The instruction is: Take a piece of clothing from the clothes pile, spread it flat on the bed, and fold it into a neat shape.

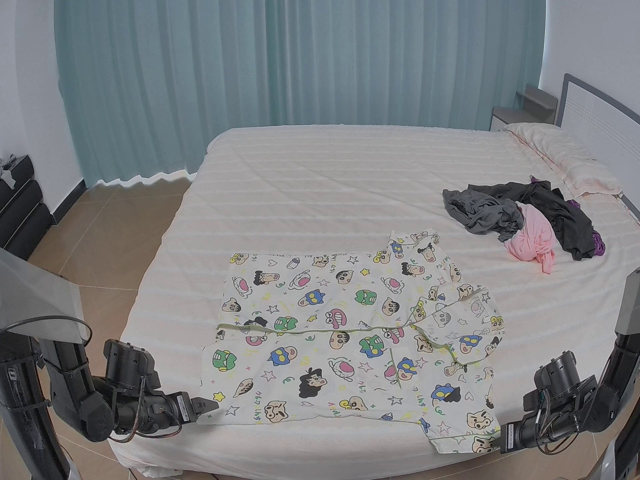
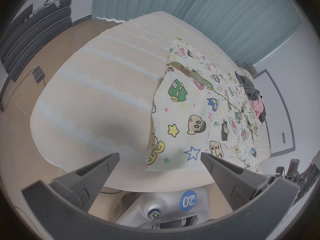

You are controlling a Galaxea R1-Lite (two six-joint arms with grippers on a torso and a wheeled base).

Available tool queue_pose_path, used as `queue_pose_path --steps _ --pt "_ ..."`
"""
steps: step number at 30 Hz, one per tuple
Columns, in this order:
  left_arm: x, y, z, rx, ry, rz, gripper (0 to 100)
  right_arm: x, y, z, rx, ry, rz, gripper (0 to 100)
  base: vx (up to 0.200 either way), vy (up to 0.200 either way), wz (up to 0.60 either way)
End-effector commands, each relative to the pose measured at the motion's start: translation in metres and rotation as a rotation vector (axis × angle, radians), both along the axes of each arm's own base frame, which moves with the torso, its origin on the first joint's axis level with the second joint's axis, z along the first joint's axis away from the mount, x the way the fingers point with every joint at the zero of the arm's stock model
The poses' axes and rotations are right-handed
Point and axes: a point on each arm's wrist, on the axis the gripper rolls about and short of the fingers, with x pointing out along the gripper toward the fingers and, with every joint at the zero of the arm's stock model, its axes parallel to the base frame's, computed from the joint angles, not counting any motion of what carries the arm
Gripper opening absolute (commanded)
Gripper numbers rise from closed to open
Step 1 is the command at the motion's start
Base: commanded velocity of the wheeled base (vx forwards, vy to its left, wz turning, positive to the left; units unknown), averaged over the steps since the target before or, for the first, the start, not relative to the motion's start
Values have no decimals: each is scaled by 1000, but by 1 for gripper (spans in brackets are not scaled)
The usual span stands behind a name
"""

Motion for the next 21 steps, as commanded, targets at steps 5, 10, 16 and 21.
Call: queue_pose_path --steps 5,10,16,21 --pt "7 -28 -14 69 4 73 100 -5 0 0 -4 12 8 0 0 0 0" --pt "7 -38 -23 142 -2 107 100 -5 1 -1 -7 15 13 0 0 0 0" --pt "10 -46 -33 229 -17 129 100 -5 1 0 -9 8 13 0 0 0 0" --pt "11 -47 -34 238 -20 125 0 -6 2 0 -8 10 16 0 0 0 0"
